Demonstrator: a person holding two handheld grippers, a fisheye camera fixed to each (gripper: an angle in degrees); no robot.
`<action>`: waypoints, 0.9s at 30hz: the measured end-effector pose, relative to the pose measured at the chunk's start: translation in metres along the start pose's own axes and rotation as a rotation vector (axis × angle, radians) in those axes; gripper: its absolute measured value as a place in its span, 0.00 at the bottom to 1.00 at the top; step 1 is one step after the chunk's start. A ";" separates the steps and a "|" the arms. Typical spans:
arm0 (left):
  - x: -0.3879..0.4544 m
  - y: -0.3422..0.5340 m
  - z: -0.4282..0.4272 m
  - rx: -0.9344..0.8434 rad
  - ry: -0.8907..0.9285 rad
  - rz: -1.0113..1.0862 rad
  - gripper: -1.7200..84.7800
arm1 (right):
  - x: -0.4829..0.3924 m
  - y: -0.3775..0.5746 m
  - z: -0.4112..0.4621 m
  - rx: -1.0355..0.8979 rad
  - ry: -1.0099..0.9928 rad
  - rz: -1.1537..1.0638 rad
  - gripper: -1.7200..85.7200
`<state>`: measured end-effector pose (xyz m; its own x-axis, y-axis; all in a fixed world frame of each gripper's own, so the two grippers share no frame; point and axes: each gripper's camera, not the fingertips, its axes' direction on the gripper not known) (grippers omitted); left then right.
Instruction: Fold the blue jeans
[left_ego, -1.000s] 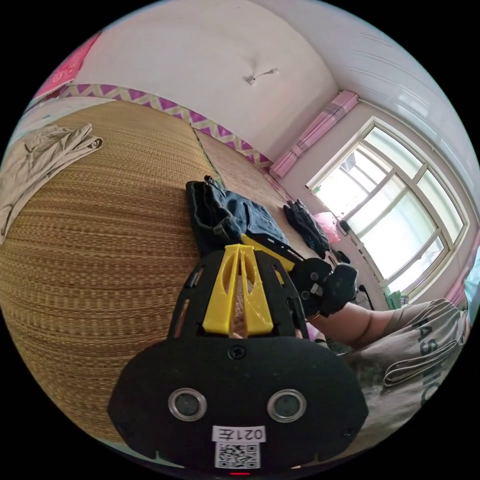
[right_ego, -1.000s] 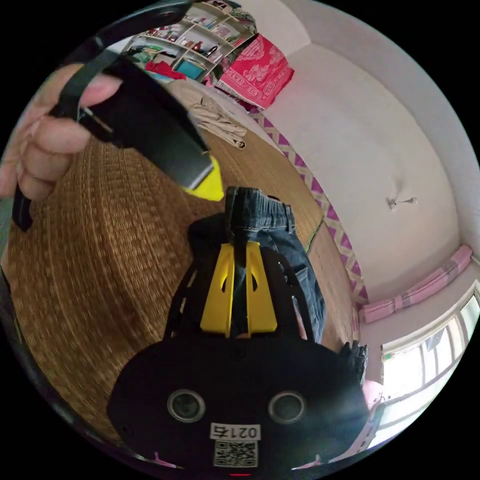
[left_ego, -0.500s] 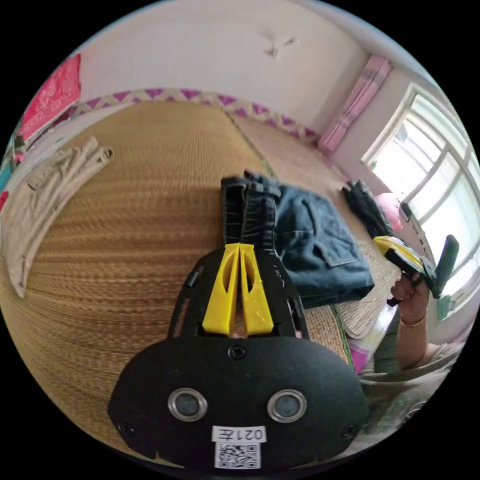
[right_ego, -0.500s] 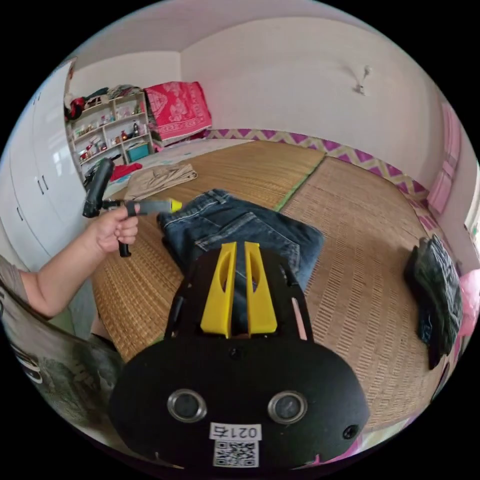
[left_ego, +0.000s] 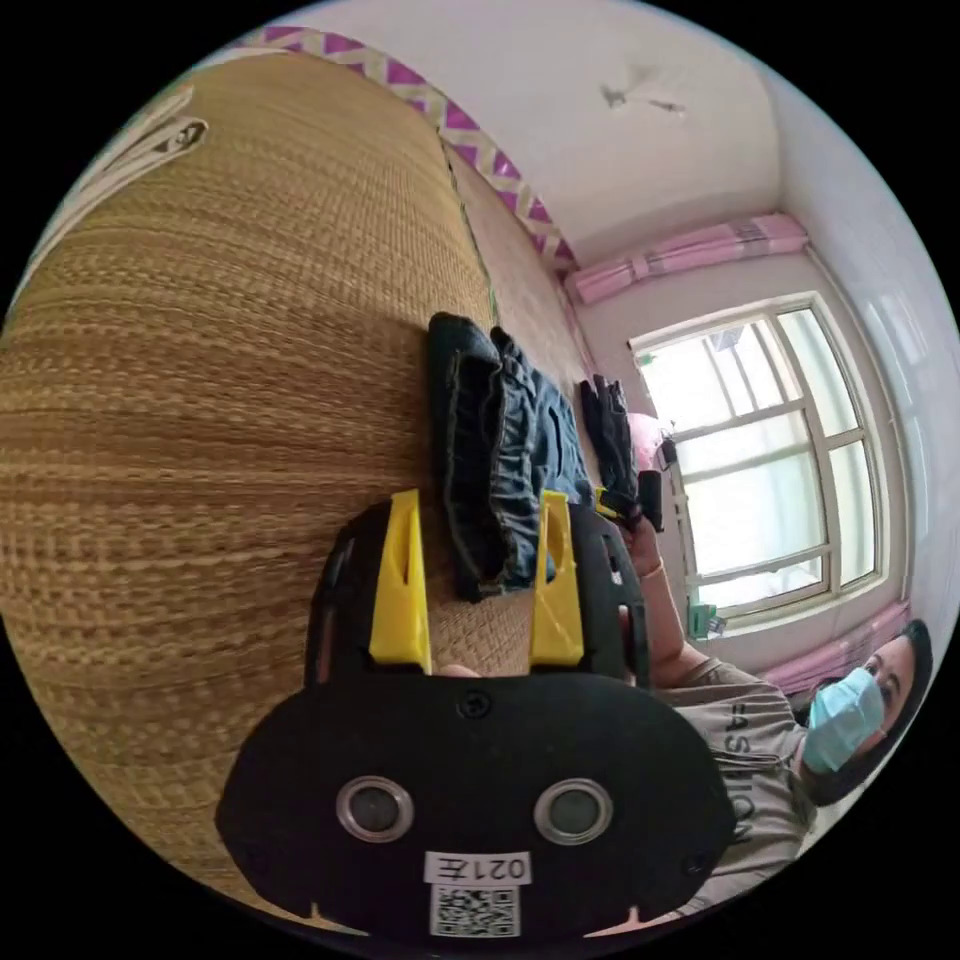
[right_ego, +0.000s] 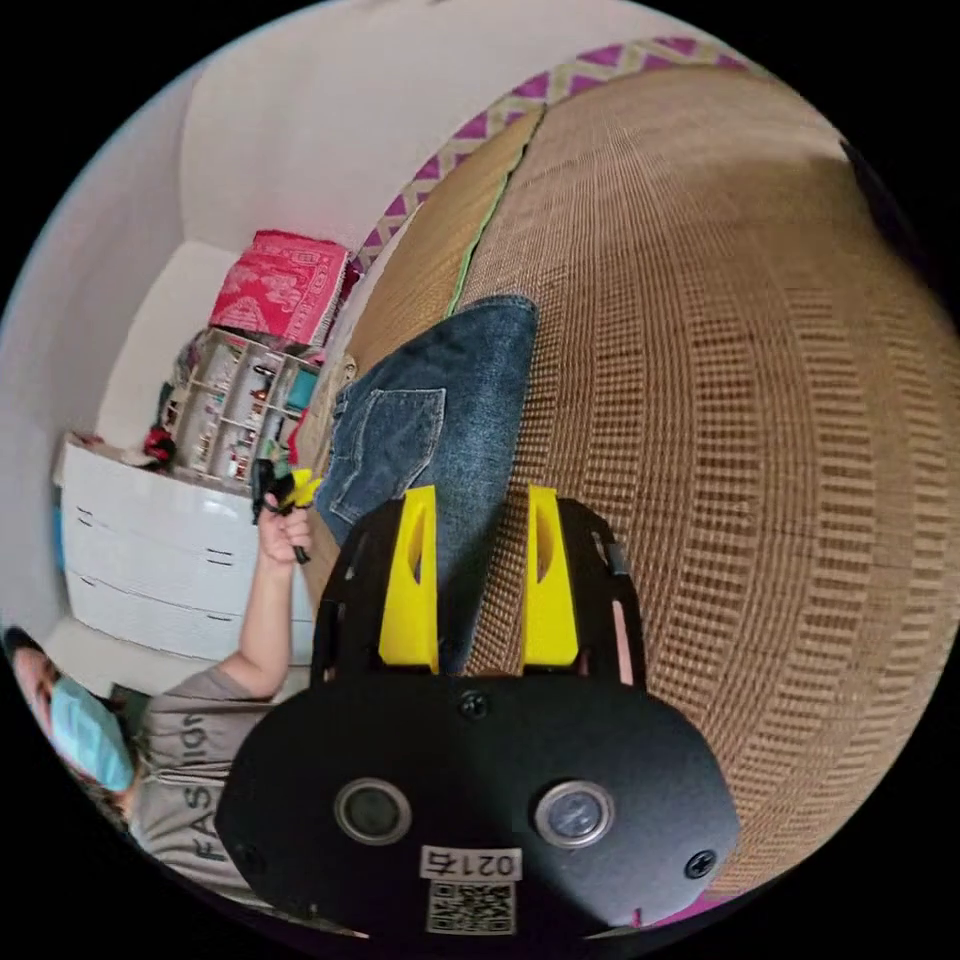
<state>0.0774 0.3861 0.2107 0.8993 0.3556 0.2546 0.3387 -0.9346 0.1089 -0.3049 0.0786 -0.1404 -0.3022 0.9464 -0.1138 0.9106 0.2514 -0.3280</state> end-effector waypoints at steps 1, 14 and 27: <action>0.000 -0.006 0.006 -0.019 0.012 -0.007 0.18 | 0.018 -0.008 -0.001 -0.010 -0.061 0.025 0.16; 0.004 0.026 -0.014 0.083 0.203 0.004 0.08 | 0.066 -0.043 -0.061 0.018 -0.363 -0.025 0.09; -0.017 0.104 -0.268 0.706 0.133 -0.005 0.08 | -0.245 -0.233 0.080 -0.193 -0.290 -0.512 0.09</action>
<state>0.0231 0.2862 0.4754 0.8712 0.3164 0.3754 0.4813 -0.7011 -0.5261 -0.4656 -0.2276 -0.1112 -0.7539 0.6092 -0.2460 0.6561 0.7169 -0.2357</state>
